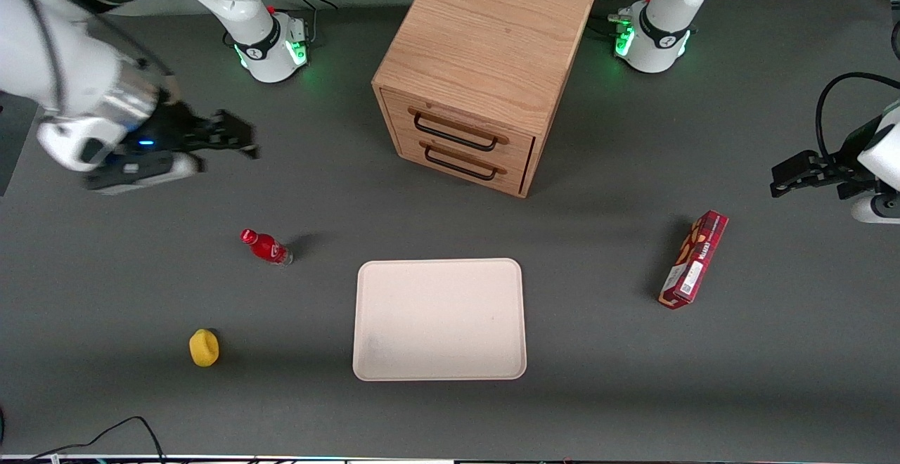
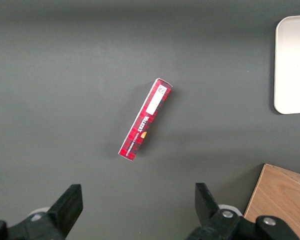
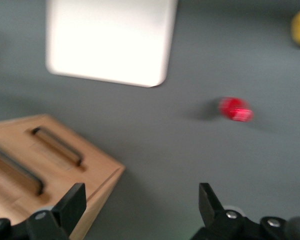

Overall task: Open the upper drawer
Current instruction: 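Move the right gripper toward the upper drawer's black handle of the wooden cabinet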

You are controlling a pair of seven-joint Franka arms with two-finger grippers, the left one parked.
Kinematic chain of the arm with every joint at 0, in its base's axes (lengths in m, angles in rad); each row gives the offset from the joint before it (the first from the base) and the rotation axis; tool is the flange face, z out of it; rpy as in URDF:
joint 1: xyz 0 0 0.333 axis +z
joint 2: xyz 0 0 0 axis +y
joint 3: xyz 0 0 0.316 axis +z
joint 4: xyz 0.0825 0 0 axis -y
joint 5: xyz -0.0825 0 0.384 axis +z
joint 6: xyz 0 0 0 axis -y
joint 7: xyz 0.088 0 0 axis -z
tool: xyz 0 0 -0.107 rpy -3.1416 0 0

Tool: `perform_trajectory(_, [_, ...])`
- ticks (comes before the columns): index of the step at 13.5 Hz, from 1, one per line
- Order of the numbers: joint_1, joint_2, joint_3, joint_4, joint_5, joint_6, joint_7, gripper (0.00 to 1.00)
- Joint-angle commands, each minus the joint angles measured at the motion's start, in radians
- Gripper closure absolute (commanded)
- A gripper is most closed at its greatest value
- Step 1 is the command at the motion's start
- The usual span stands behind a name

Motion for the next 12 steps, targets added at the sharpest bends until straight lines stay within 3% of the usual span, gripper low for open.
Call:
perform_trajectory(1, [0.001,0.131,0.166,0.061,0.021,0.073,-0.004,0.00])
perform_trajectory(4, [0.082,0.222,0.223,0.059,0.010,0.187,-0.094,0.00])
perform_trajectory(8, [0.170,0.294,0.252,0.050,-0.161,0.253,-0.335,0.00])
perform_trajectory(12, [0.202,0.360,0.266,0.008,-0.192,0.294,-0.461,0.00])
